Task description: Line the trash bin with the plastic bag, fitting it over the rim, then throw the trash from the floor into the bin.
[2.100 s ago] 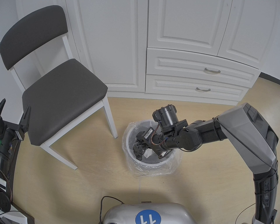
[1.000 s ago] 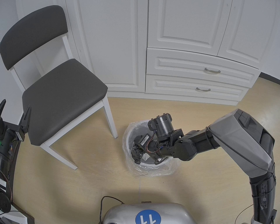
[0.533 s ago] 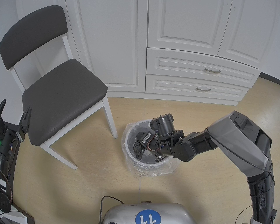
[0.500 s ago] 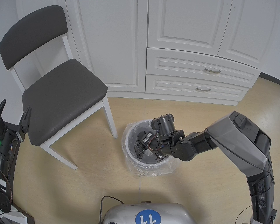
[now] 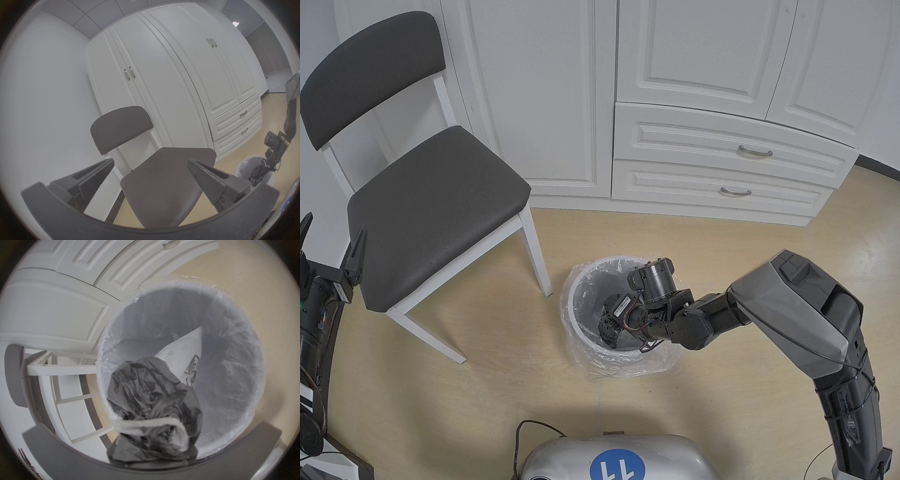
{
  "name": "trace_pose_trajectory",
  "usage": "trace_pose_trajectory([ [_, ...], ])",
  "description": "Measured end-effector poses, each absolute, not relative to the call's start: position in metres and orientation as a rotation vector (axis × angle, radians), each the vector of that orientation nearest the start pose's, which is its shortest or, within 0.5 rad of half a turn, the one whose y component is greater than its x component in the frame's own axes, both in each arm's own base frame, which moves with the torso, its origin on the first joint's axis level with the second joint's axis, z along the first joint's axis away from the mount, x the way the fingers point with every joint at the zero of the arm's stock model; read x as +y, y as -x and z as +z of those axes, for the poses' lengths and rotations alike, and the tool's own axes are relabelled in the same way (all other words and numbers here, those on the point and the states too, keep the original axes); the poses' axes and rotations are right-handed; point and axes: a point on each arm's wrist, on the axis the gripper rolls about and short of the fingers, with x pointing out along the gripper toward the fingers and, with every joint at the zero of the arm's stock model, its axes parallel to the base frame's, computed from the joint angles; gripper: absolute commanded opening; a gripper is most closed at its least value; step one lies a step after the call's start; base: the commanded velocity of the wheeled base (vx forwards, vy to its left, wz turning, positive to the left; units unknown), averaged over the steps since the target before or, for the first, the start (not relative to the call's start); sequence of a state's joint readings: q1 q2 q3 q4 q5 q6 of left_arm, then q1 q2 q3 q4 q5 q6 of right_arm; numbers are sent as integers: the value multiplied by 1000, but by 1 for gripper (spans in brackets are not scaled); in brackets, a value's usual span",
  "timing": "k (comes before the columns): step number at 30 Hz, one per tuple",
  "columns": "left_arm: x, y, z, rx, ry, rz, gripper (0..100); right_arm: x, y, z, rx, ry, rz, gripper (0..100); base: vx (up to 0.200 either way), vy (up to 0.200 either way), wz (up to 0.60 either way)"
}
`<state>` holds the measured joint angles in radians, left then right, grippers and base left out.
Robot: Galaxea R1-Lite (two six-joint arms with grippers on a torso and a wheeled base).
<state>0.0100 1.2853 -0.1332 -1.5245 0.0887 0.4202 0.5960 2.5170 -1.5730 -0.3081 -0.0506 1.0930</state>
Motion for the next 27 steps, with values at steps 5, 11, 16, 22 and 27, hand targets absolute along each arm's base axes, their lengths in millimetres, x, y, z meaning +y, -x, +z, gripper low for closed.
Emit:
trace_pose_trajectory([
  [5, 3, -151, 196, -346, -401, 173, 100, 274, -405, 8, 843, -803, 121, 0, 0, 0, 0],
  [11, 3, -151, 196, -345, -401, 170, 100, 275, -405, 3, 911, -761, 67, 0, 0, 0, 0],
  [16, 3, -150, 195, -343, -401, 169, 100, 279, -411, 7, 919, -725, 2, 0, 0, 0, 0],
  [22, 3, -150, 195, -341, -402, 168, 100, 284, -420, 12, 887, -733, -17, 0, 0, 0, 0],
  [27, 3, -150, 195, -341, -402, 168, 100, 289, -425, 20, 855, -749, 11, 0, 0, 0, 0],
])
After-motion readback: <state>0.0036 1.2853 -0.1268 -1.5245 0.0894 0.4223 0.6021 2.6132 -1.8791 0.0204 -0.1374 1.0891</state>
